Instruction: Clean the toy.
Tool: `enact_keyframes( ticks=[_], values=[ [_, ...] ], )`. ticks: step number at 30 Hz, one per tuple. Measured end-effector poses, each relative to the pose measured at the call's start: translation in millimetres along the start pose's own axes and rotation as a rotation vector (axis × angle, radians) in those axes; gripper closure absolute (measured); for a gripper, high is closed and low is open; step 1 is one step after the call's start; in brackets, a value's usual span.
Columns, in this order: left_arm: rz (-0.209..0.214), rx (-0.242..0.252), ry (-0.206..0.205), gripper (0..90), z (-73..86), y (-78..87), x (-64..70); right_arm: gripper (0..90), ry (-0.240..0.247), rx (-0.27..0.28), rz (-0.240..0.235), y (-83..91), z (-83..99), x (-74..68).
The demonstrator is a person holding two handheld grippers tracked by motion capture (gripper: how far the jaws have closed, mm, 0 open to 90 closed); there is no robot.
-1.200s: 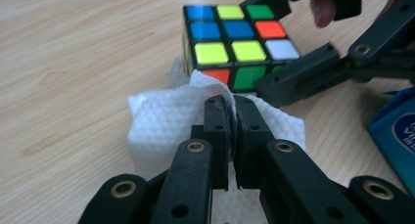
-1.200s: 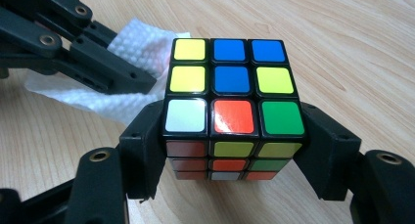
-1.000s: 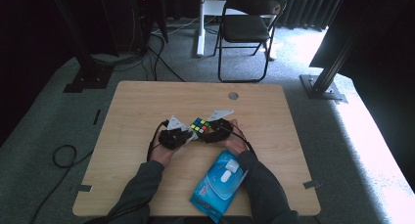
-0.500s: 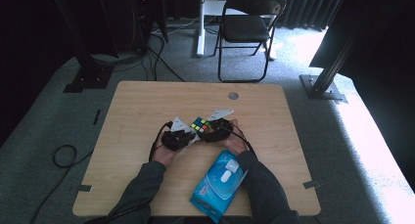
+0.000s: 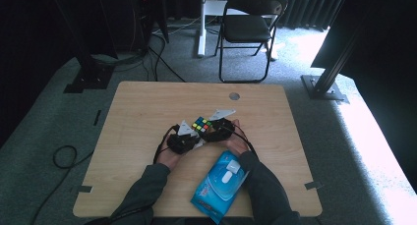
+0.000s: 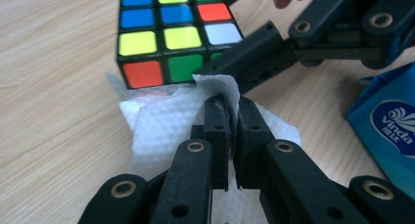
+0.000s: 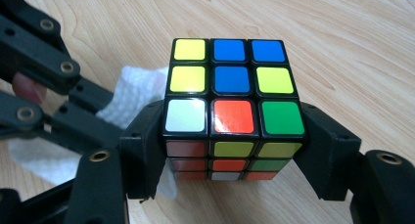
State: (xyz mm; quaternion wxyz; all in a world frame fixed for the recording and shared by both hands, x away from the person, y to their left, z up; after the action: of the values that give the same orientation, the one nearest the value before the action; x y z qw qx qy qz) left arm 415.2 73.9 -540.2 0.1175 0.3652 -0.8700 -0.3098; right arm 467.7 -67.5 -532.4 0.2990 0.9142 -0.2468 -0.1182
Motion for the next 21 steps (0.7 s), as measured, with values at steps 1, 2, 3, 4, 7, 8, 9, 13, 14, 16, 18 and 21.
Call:
enact_keyframes(
  ticks=[1,2,3,4,7,8,9,13,14,16,18,21],
  values=[
    [0.001,-0.003,-0.002,85.8,0.4,-0.6,0.9,34.3,0.0,0.001,0.001,0.1,-0.2,0.0],
    [0.003,-0.001,-0.001,85.8,0.6,-1.5,2.0,34.3,0.0,0.003,0.002,0.3,-0.5,0.1],
    [0.004,-0.003,-0.002,85.8,0.8,-1.9,2.6,34.3,-0.002,0.006,0.002,0.4,-0.7,0.3],
    [0.004,-0.003,-0.004,85.9,1.0,-2.5,3.2,34.3,-0.003,0.007,0.002,0.5,-0.8,0.5],
    [0.007,-0.008,-0.013,85.8,1.6,-4.0,5.7,34.3,-0.005,0.008,0.003,0.6,-0.7,0.9],
    [0.01,-0.007,-0.016,85.9,1.6,-4.7,7.0,34.3,-0.006,0.009,0.002,0.6,-0.8,0.9],
    [0.011,-0.006,-0.019,85.9,1.5,-5.2,7.9,34.3,-0.009,0.012,0.001,0.7,-0.9,1.0],
    [0.016,-0.011,-0.036,85.9,1.3,-6.6,11.1,34.4,-0.014,0.013,0.0,0.9,-0.9,1.2],
    [0.019,-0.012,-0.038,85.9,1.3,-7.1,12.4,34.3,-0.013,0.013,0.001,0.8,-0.9,1.3],
    [0.023,-0.012,-0.043,85.9,0.8,-8.0,15.0,34.3,-0.016,0.013,0.001,0.9,-1.0,1.2],
    [0.029,-0.009,-0.05,85.9,0.0,-8.7,17.3,34.3,-0.017,0.015,-0.001,1.0,-1.1,1.3],
    [0.03,-0.013,-0.064,85.8,-0.5,-9.2,18.9,34.3,-0.016,0.015,-0.002,0.9,-0.9,1.3]
  ],
)
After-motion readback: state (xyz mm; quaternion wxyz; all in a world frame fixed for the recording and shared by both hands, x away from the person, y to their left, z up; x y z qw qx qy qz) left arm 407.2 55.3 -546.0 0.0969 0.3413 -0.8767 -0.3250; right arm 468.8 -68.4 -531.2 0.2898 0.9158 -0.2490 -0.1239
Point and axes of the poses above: each handheld gripper's, and its own axes: y roughly backward along the jaws, z roughly out of its underside, x roughly to its right, the point moved 4 cm from there along -y, roughly forward along the jaws, and after that the axes turned 4 degrees about -z, right-handed, at the moved point
